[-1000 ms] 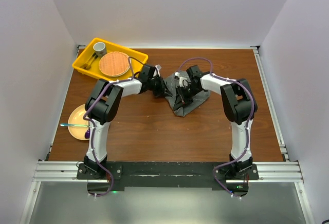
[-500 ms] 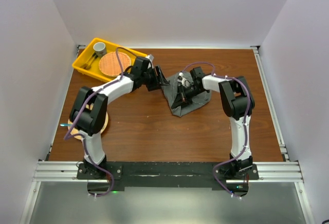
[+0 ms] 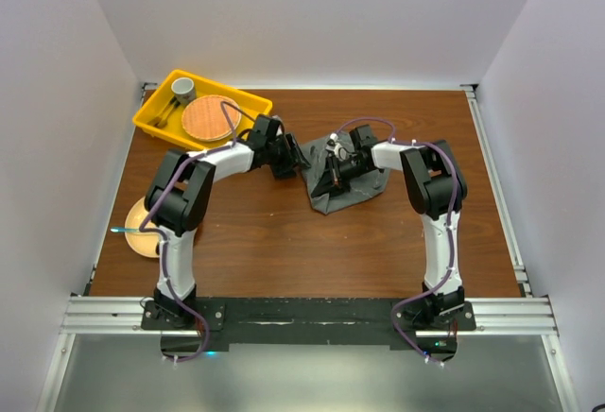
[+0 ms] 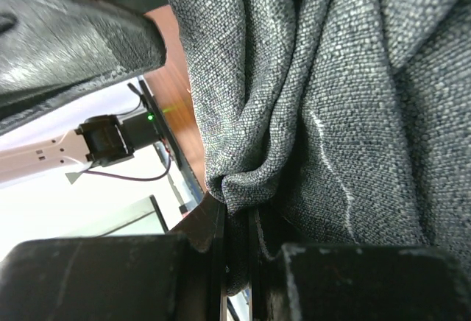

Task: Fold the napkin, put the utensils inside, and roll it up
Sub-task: Roll the napkin with the utensil

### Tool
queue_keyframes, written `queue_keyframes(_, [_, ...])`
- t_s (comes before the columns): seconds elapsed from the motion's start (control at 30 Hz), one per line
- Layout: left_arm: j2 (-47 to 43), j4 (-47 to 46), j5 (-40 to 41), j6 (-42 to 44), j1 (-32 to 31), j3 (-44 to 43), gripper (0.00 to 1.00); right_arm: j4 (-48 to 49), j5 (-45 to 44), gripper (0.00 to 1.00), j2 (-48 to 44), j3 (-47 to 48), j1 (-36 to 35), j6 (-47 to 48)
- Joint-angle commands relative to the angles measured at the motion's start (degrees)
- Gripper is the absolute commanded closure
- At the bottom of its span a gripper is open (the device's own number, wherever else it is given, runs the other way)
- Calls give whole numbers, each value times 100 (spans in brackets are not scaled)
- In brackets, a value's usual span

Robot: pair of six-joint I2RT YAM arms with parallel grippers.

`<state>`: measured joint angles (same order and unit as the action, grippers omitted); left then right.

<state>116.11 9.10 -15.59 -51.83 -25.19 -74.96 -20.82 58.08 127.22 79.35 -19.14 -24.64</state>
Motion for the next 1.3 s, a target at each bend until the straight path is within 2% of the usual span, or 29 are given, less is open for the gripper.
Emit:
queue_keyframes(0.0, [516, -303, 48, -107, -39, -308, 39, -45, 27, 100, 163, -8, 42, -296])
queue_keyframes(0.2, [983, 267, 232, -195, -232, -906, 42, -71, 124, 100, 207, 80, 50, -260])
queue_keyframes(0.27, [1027, 442, 504, -292, -311, -915, 48, -89, 142, 100, 216, 124, 50, -234])
queue_keyframes(0.3, [1045, 513, 722, -327, -320, -915, 55, -98, 150, 100, 224, 133, 50, -225])
queue_keyframes(0.37, [1088, 575, 803, -441, -320, -863, 61, -107, 107, 100, 207, 151, 50, -181])
queue_keyframes(0.47, [1193, 688, 795, -521, -320, -906, 79, -299, -7, 100, 172, 221, 59, 29])
queue_keyframes(0.5, [1203, 733, 838, -529, -320, -941, 91, -517, -147, 100, 172, 265, 50, 230])
queue_keyframes(0.6, [1334, 926, 699, -503, -320, -1134, 100, -1044, -428, 97, 215, 528, 50, 660])
queue_keyframes(0.7, [1580, 1462, 593, -354, -311, -1582, 100, -1494, -753, 89, 198, 801, 50, 1056])
queue_keyframes(0.83, [1634, 1638, 338, -310, -311, -1645, 100, -1987, -1264, 76, 49, 1240, 50, 1444])
queue_keyframes(0.87, [1642, 1691, 312, -292, -311, -1662, 100, -2092, -1343, 66, -64, 1302, 42, 1497])
queue_keyframes(1.0, [1599, 1893, 172, -344, -311, -1584, 100, -2330, -1975, 46, -494, 1592, -20, 1988])
queue_keyframes(1.1, [1572, 1998, 4, -494, -311, -1513, 100, -2234, -2678, 35, -969, 1531, -151, 2287])
queue_keyframes(1.27, [1502, 2271, -154, -600, -311, -1522, 100, -1542, -4195, 29, -1708, 1013, -450, 2638])
